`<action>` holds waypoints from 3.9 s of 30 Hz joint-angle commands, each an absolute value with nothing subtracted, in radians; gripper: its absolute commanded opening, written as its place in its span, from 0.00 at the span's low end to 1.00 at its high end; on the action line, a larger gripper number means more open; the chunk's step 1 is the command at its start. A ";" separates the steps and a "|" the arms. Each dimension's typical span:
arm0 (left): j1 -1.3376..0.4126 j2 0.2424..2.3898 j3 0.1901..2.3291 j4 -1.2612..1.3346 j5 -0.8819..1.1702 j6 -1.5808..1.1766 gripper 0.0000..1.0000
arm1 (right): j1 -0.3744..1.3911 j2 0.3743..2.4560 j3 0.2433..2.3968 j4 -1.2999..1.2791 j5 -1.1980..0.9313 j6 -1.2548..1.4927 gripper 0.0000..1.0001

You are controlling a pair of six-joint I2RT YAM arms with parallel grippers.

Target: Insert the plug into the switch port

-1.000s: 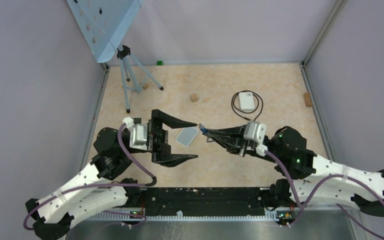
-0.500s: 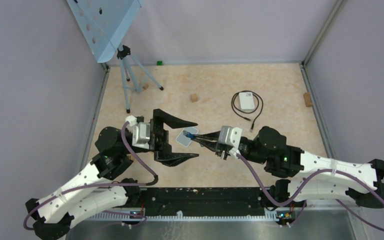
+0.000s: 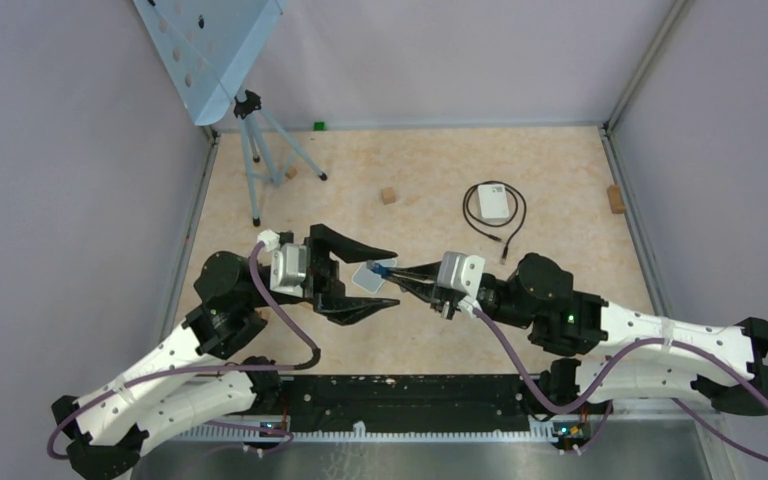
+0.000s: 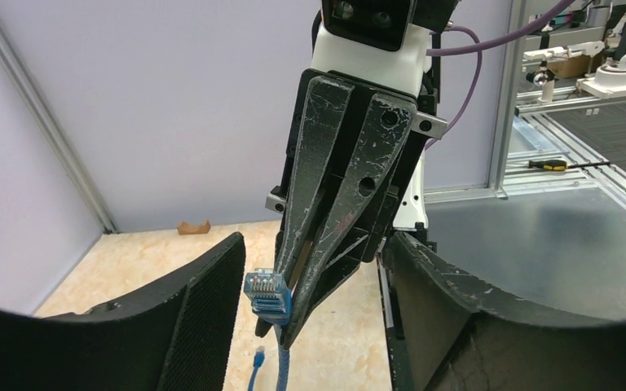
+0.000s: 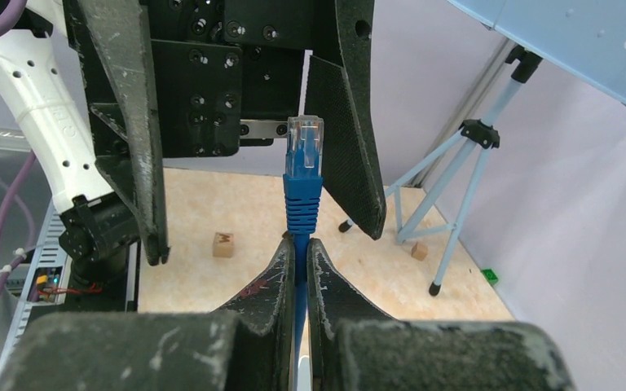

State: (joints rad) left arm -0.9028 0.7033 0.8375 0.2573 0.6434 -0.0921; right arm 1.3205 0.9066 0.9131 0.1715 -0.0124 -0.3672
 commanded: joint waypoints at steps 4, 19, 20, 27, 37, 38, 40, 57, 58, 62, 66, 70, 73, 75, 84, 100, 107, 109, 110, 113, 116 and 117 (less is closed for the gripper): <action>-0.899 0.712 0.851 0.249 0.669 -0.079 0.61 | 1.335 0.882 0.944 0.206 0.022 -0.378 0.00; -0.899 0.686 0.874 0.252 0.654 -0.087 0.60 | 1.336 0.836 0.911 0.172 0.034 -0.367 0.00; -0.899 0.684 0.873 0.254 0.654 -0.087 0.60 | 1.335 0.836 0.910 0.172 0.032 -0.366 0.00; -0.899 0.686 0.876 0.261 0.646 -0.093 0.59 | 1.335 0.850 0.913 0.148 0.022 -0.365 0.00; -0.899 0.682 0.877 0.260 0.636 -0.089 0.55 | 1.335 0.853 0.905 0.130 0.015 -0.365 0.00; -0.899 0.681 0.875 0.260 0.633 -0.089 0.55 | 1.335 0.854 0.905 0.128 0.016 -0.364 0.00; -0.899 0.679 0.874 0.258 0.626 -0.089 0.53 | 1.335 0.854 0.905 0.125 0.017 -0.366 0.00; -0.900 0.675 0.870 0.212 0.586 -0.084 0.00 | 1.336 0.828 0.876 0.157 0.008 -0.373 0.00; -0.899 0.670 0.865 0.214 0.581 -0.089 0.00 | 1.335 0.817 0.861 0.181 0.005 -0.376 0.03; -0.899 0.635 0.823 0.274 0.566 -0.132 0.00 | 1.335 0.781 0.755 0.343 -0.030 -0.368 0.33; -0.899 0.595 0.773 0.359 0.577 -0.178 0.00 | 1.335 0.783 0.683 0.508 -0.052 -0.335 0.42; -0.899 0.567 0.747 0.404 0.610 -0.213 0.00 | 1.336 0.803 0.637 0.658 -0.085 -0.276 0.44; -0.899 0.550 0.729 0.420 0.600 -0.229 0.00 | 1.335 0.833 0.605 0.803 -0.119 -0.223 0.46; -0.899 0.544 0.721 0.427 0.592 -0.232 0.00 | 1.335 0.862 0.598 0.872 -0.147 -0.197 0.46; -0.899 0.562 0.722 0.434 0.597 -0.233 0.00 | 1.336 0.980 0.634 0.996 -0.160 -0.166 0.45; -0.899 0.574 0.720 0.444 0.607 -0.225 0.00 | 1.335 1.016 0.630 1.082 -0.156 -0.140 0.18; -0.899 0.569 0.717 0.443 0.606 -0.229 0.00 | 1.336 1.029 0.635 1.079 -0.167 -0.137 0.01; -0.899 0.569 0.716 0.443 0.606 -0.228 0.00 | 1.335 1.030 0.636 1.075 -0.165 -0.140 0.00; -0.899 0.567 0.716 0.440 0.605 -0.228 0.00 | 1.335 1.026 0.635 1.072 -0.158 -0.140 0.00; -0.899 0.556 0.719 0.412 0.566 -0.228 0.23 | 1.336 1.003 0.639 1.011 -0.113 -0.156 0.00; -0.899 0.538 0.727 0.314 0.385 -0.308 0.85 | 1.336 0.943 0.662 0.821 -0.026 -0.215 0.00; -0.899 0.531 0.726 0.281 0.307 -0.333 0.96 | 1.336 0.917 0.673 0.732 0.015 -0.247 0.00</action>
State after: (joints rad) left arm -0.8974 0.5575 0.7177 0.3691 0.5297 -0.2436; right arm 1.3270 0.9985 0.6044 0.9581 -0.1040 -0.1684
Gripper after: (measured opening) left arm 0.791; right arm 0.027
